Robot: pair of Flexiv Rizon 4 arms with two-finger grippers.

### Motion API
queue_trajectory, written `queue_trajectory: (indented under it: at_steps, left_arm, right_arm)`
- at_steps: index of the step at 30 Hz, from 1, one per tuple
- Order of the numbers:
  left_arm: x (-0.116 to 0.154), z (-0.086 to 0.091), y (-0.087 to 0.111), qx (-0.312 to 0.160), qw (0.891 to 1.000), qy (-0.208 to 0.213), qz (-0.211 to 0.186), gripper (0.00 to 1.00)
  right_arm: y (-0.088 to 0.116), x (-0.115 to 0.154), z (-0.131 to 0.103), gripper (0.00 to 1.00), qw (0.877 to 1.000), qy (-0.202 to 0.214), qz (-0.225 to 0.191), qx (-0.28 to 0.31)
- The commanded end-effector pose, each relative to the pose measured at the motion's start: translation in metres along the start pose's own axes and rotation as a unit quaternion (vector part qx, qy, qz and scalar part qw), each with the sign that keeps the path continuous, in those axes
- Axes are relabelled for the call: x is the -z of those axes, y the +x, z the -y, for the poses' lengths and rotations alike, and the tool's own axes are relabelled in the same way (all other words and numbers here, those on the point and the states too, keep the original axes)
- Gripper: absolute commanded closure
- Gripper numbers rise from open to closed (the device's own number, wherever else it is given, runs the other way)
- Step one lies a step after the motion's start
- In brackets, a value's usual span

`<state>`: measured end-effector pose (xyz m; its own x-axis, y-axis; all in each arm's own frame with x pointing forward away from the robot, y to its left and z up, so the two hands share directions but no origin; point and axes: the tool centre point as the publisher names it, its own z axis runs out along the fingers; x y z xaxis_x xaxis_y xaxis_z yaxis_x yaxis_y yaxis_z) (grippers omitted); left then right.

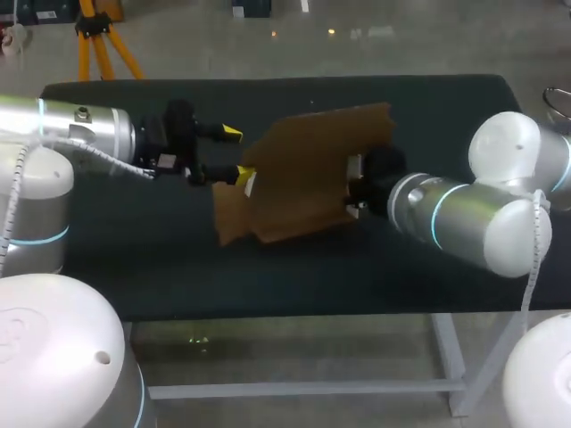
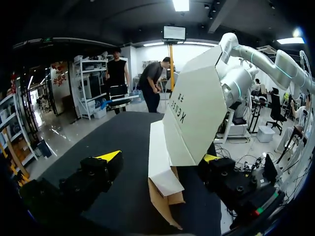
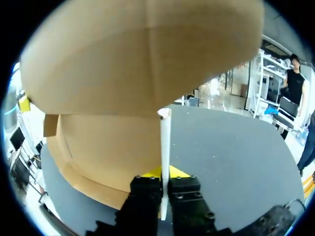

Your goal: Assemble the packaging by folding the flat box into shape, placing the metal phone stand inside, and closing the box properly

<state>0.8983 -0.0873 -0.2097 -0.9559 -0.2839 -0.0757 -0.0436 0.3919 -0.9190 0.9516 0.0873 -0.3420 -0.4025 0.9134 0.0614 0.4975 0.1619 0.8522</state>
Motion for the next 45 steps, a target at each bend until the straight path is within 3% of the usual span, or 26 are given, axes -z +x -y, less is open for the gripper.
queue_trajectory:
  at_steps: [1,9,13,27,28,31,36,45]
  left_arm:
    - [0.011,0.004,0.001,-0.003,1.0,-0.01,-0.016,0.0]
    - [0.03,0.002,0.005,-0.015,0.999,-0.033,-0.032,0.0]
    - [0.039,-0.001,0.004,-0.002,0.997,-0.058,-0.048,0.0]
    - [0.039,-0.001,0.004,-0.002,0.997,-0.058,-0.048,0.0]
    - [0.04,-0.001,-0.001,-0.014,0.996,-0.073,-0.046,0.0]
    - [0.043,0.0,-0.011,-0.035,0.994,-0.091,-0.052,0.0]
    - [0.054,0.0,-0.013,-0.064,0.99,-0.113,-0.052,0.0]
    - [0.063,0.001,-0.017,-0.104,0.982,-0.15,-0.05,0.0]
  right_arm:
    - [-0.005,0.003,-0.007,1.0,0.999,0.013,-0.047,-0.005]
    - [-0.006,0.01,-0.006,1.0,0.995,0.03,-0.092,-0.024]
    - [-0.003,0.013,-0.003,1.0,0.989,0.033,-0.139,-0.041]
    - [-0.003,0.013,-0.003,1.0,0.989,0.033,-0.139,-0.041]
    - [-0.003,0.013,-0.003,1.0,0.989,0.033,-0.139,-0.041]
    - [-0.007,0.004,-0.003,1.0,0.98,0.05,-0.189,-0.043]
    - [-0.022,0.005,-0.006,1.0,0.97,0.079,-0.227,-0.042]
    - [-0.03,0.007,-0.012,1.0,0.947,0.093,-0.307,-0.03]
